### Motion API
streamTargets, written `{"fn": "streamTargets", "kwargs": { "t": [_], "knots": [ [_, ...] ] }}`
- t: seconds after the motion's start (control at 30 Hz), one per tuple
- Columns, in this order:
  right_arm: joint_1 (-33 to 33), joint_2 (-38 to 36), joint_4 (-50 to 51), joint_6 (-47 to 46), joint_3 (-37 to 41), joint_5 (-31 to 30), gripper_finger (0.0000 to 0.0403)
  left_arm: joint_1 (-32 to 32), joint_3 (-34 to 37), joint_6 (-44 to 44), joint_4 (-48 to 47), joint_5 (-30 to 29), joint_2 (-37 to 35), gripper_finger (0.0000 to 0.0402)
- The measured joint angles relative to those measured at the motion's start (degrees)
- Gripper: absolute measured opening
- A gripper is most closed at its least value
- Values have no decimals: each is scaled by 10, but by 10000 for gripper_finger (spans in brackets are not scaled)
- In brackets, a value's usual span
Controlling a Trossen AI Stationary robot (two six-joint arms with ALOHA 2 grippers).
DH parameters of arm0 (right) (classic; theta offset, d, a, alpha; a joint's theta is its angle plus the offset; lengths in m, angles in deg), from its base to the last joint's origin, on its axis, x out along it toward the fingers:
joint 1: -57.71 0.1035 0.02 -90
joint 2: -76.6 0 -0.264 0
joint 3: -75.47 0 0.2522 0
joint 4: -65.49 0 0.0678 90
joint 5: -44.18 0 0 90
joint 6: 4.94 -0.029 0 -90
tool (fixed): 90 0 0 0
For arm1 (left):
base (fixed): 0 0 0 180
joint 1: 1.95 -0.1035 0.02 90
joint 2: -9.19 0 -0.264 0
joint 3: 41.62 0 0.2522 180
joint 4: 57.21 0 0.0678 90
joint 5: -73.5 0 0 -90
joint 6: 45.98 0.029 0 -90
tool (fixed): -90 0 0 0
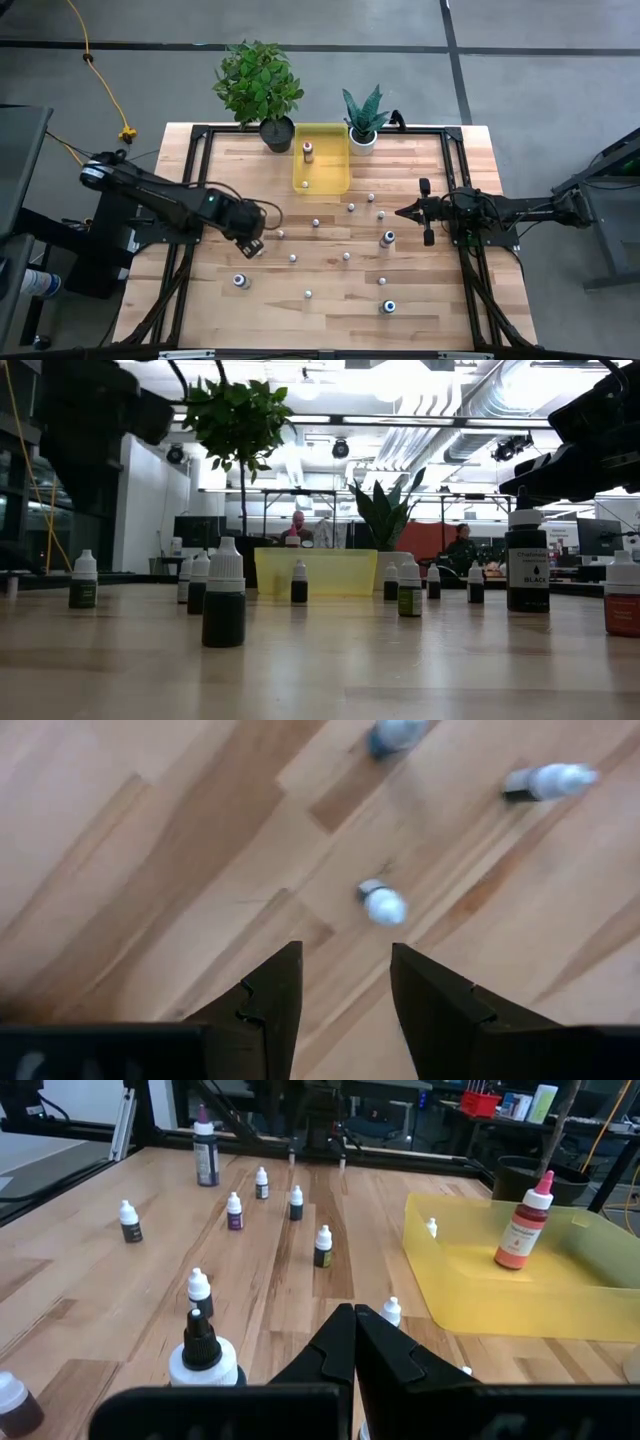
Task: Pick & Place food coloring
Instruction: Put the small green food coloring bottle into the yellow bin
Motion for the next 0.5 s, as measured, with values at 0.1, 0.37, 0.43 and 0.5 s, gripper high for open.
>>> {"fn": "streamTargets", "kwargs": {
  "t": [0.1, 0.37, 0.43, 0.5],
  "knots": [
    [0, 0, 0, 0, 0, 0, 0, 22, 2, -20, 6, -14, 2, 147],
    [0, 0, 0, 0, 0, 0, 0, 66, 2, -67, 18, -46, 29, 147],
    [0, 0, 0, 0, 0, 0, 0, 73, 2, -78, 19, -46, 41, 147],
    [0, 0, 0, 0, 0, 0, 0, 76, 2, -88, 20, -46, 55, 147]
  ]
}}
